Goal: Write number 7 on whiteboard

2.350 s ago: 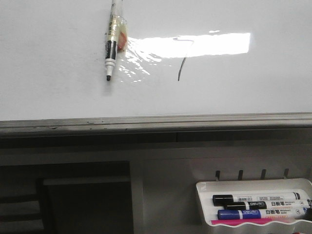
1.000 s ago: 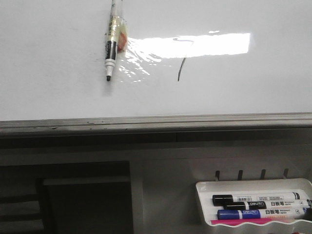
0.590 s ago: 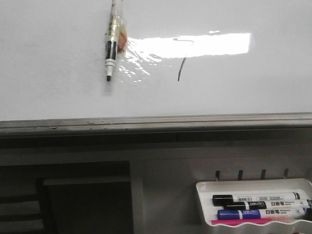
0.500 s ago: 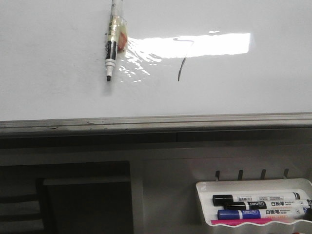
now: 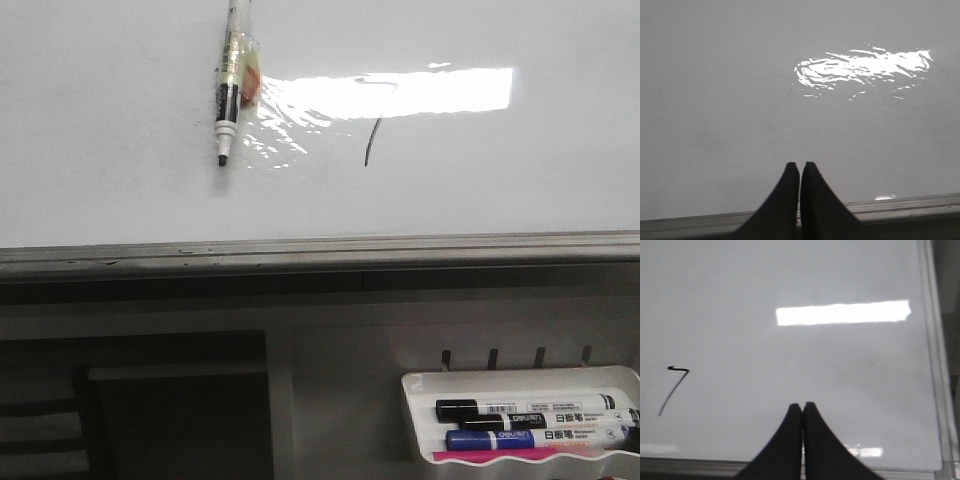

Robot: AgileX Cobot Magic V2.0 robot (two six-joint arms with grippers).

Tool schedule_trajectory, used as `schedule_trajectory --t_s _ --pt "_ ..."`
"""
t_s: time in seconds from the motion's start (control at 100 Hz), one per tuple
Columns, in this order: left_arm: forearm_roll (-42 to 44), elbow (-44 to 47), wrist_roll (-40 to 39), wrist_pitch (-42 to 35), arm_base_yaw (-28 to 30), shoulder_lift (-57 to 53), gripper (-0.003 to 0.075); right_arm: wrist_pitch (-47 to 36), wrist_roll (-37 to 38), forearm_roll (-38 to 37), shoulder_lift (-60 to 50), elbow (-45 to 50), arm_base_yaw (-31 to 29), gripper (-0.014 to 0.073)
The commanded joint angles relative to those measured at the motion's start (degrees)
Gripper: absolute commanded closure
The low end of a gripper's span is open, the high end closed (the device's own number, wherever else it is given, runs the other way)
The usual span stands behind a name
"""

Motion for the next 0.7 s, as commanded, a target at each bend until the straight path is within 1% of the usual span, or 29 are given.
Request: schedule_trajectory --t_s 0.0,0.05,0.17,0.33,0.37,0.44,0.57,0.69 --pt "-0.57 2.02 -0.55 -3.66 0.11 -1.73 0.0741 -8.67 11.51 -13.26 0.71 1.85 -0.4 0.0657" --pt "-0.57 2.02 -0.55 -3.66 0.11 -1.73 0.0741 -9.93 12.1 -14.25 0.71 3.9 -0.4 0.0657" --pt "-0.57 2.02 -0.55 -3.66 0.11 -1.73 0.0741 -9.93 12.1 -15.61 0.06 8.21 -0.4 0.0657" --pt "-0.57 2.02 -0.55 -3.66 0.11 -1.73 0.0741 -10.67 10.38 -16.85 -4.68 13.43 -0.4 0.0657" --pt "-0.57 2.02 -0.55 -3.66 0.11 -1.73 0.0741 -8.36 10.38 -16.75 -4.33 13.14 -0.4 0.0657" --pt "-0.57 2.02 -0.55 -3.66 0.11 -1.73 0.0741 -7.53 9.96 -16.75 -4.48 13.25 -0.4 0.0657" --pt "-0.57 2.02 -0.55 -3.66 0.11 -1.73 0.0741 -7.7 5.11 -14.51 -4.48 13.25 -0.4 0.0657" --pt "-0.57 2.02 -0.55 -3.66 0.11 -1.73 0.0741 -7.7 5.09 -14.25 -4.48 13.25 -0.4 0.0657"
